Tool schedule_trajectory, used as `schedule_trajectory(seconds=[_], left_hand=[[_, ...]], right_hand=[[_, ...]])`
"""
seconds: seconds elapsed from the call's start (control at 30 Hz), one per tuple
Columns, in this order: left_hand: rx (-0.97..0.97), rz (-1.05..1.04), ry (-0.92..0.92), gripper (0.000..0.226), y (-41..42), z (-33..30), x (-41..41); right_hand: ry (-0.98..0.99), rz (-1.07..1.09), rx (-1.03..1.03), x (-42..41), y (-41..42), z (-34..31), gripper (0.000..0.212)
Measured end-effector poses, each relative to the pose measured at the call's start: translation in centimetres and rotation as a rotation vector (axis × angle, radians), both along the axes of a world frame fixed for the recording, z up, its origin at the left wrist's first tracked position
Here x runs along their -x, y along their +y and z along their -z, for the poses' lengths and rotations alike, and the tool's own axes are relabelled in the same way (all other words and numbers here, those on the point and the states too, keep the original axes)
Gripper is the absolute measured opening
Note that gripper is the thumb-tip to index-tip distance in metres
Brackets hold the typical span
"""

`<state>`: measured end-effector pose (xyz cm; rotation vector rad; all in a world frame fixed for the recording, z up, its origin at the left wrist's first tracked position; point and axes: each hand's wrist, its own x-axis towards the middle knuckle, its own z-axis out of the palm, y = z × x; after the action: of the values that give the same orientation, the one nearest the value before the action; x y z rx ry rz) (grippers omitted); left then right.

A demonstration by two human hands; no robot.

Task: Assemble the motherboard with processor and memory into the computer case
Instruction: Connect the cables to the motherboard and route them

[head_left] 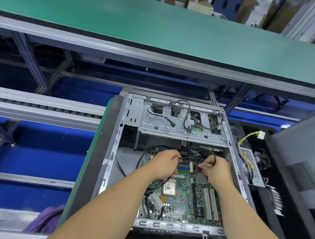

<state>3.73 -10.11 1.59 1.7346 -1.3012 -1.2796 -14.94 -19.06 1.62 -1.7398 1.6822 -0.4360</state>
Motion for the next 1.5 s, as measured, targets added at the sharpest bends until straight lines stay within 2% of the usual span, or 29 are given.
schedule_trajectory(seconds=[0.2, 0.37, 0.5, 0.7, 0.77, 0.87, 0.97, 1.07, 1.17, 1.23, 1.5], left_hand=[[-0.018, -0.055, 0.059, 0.027, -0.2, 0.6, 0.3], [-0.017, -0.088, 0.047, 0.027, -0.5, 0.5, 0.1], [-0.027, -0.099, 0.061, 0.027, -0.6, 0.7, 0.2], [-0.036, -0.123, 0.064, 0.028, -0.6, 0.5, 0.0], [-0.046, -0.12, 0.065, 0.029, -0.5, 0.4, 0.0], [-0.049, -0.123, 0.054, 0.029, -0.5, 0.2, 0.1], [-0.048, -0.149, 0.006, 0.028, -0.5, 0.3, -0.1], [-0.038, -0.171, -0.106, 0.027, -0.4, 0.5, -0.4], [-0.015, -0.216, -0.248, 0.03, -0.3, 0.8, -1.0], [-0.008, -0.242, -0.277, 0.028, -0.3, 0.9, -1.2], [0.006, -0.256, -0.242, 0.034, -0.7, 1.7, -1.7]], right_hand=[[-0.106, -0.023, -0.04, -0.3, 0.3, -0.5, 0.007], [-0.164, -0.077, -0.069, -0.2, -0.1, -0.1, 0.021], [-0.197, -0.098, -0.127, -0.1, -0.3, 1.0, 0.042], [-0.042, -0.173, -0.089, 0.0, -0.3, 1.1, 0.042], [-0.056, -0.202, -0.072, -0.1, -0.1, 0.7, 0.041], [-0.173, -0.228, -0.216, -0.3, 0.6, 0.2, 0.041], [-0.159, -0.285, -0.271, -0.3, 1.2, -0.4, 0.039], [-0.347, -0.223, -0.439, -0.3, 1.6, -1.3, 0.038], [-0.436, -0.289, -0.638, -0.2, 1.9, -1.7, 0.037], [-0.48, -0.346, -0.714, -0.2, 2.1, -1.8, 0.036], [-0.228, -0.448, -0.577, 0.1, 2.3, -0.7, 0.014]])
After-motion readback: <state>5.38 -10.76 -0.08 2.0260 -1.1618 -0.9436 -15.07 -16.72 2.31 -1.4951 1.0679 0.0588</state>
